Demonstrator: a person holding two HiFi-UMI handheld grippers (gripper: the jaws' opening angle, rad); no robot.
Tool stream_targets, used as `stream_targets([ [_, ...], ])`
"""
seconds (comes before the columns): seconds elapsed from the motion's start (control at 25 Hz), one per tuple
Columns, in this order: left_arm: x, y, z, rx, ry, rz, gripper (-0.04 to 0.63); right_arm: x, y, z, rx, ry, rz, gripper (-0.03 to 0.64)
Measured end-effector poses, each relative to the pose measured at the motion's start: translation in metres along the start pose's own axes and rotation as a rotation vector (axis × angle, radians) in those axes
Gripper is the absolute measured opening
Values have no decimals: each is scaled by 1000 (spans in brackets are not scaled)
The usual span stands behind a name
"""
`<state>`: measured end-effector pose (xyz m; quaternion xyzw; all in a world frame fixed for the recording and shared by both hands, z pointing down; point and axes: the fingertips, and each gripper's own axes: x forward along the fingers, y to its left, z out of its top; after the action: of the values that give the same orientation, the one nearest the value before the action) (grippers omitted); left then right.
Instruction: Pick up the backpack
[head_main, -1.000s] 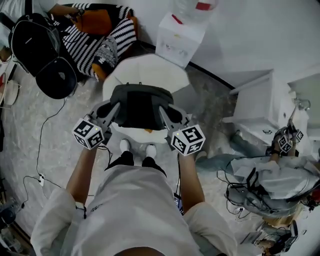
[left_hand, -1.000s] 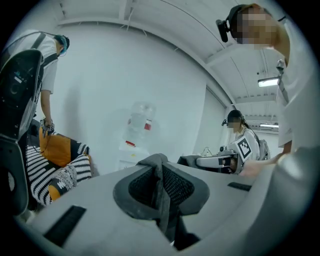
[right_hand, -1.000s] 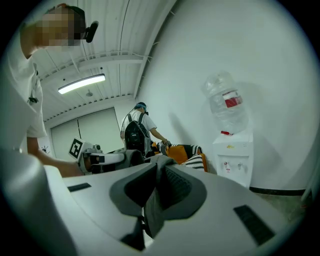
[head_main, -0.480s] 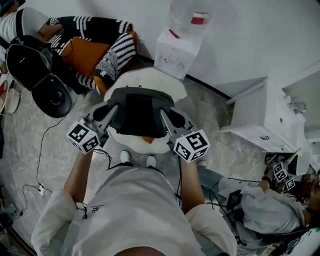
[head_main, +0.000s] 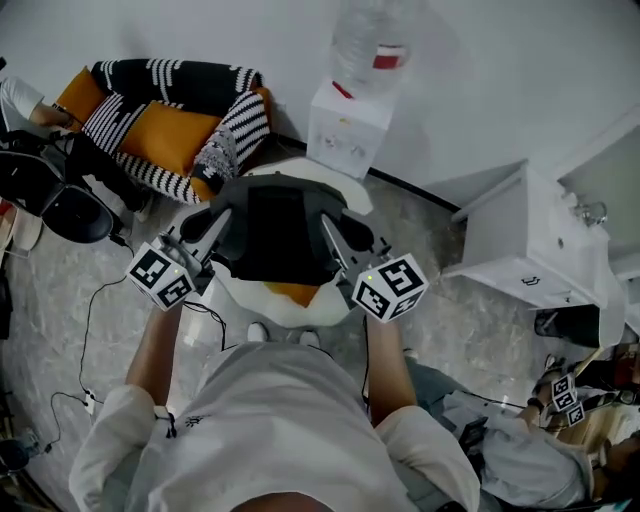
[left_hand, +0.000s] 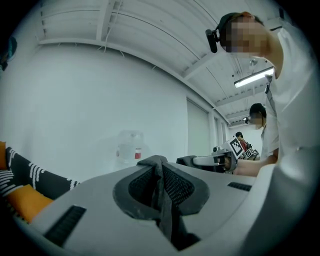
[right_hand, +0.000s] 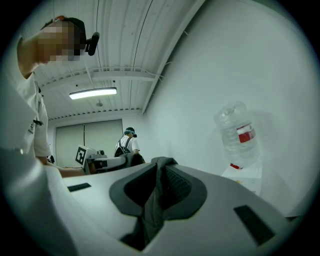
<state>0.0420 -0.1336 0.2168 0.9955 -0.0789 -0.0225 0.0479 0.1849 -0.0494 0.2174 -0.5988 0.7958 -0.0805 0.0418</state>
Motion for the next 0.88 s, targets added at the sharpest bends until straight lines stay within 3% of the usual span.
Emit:
stream_targets([
  [0.48,7,16,35,68,-29,-31,34,17,-3,33,-19,-36,32,40],
  [0.88,5,19,46,69,-52,-24,34,23,-3,41,-32,-48,43,40],
])
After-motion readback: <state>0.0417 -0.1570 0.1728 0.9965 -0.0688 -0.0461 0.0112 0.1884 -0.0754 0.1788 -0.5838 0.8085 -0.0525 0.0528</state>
